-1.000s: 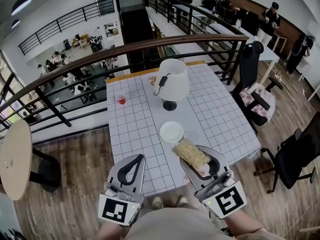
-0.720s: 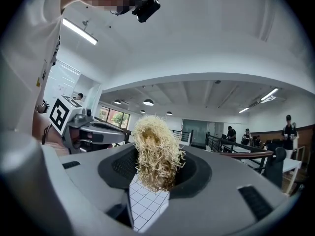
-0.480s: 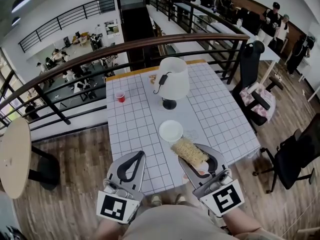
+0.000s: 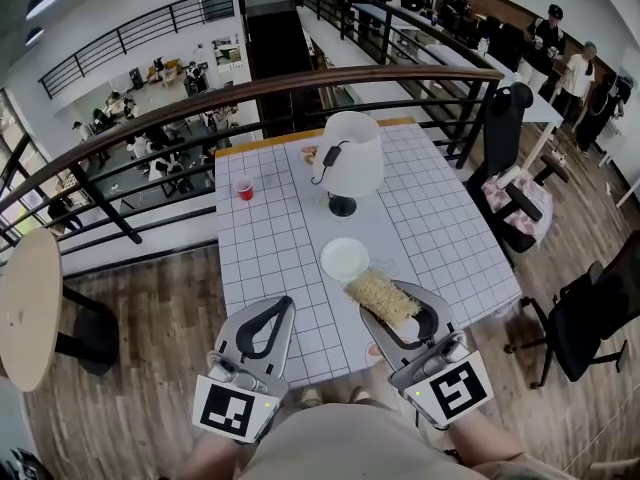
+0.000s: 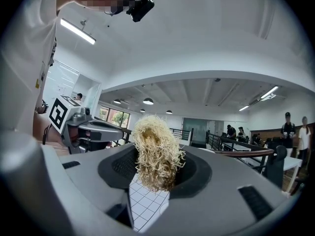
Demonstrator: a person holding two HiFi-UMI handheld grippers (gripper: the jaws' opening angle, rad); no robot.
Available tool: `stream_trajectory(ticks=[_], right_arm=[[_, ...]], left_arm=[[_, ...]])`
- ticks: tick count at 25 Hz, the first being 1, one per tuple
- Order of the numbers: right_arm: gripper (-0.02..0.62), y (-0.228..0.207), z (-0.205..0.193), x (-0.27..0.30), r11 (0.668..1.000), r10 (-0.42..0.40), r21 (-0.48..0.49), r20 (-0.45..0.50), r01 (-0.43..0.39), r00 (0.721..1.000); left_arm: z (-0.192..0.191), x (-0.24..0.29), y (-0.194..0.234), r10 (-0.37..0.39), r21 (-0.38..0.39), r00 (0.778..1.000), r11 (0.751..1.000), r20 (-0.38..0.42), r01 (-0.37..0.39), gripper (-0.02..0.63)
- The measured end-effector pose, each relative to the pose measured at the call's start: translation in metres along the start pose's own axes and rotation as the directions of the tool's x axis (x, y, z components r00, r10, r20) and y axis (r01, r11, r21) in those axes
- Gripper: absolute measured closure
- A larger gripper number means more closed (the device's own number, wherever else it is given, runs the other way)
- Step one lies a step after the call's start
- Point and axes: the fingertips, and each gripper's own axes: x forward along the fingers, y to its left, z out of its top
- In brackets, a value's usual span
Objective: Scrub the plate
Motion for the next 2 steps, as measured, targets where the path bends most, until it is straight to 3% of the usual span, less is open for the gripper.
stream_trajectory(ticks=[2], right_arm=[[0.428, 0.0017, -0.0021, 0.0007, 1.000, -0.001, 0.008, -0.023, 0.001, 1.000]], left_arm=[[0.0010, -0.0021, 0.0014, 0.000, 0.002, 1.000, 1.000, 0.004, 0.000, 0.592]])
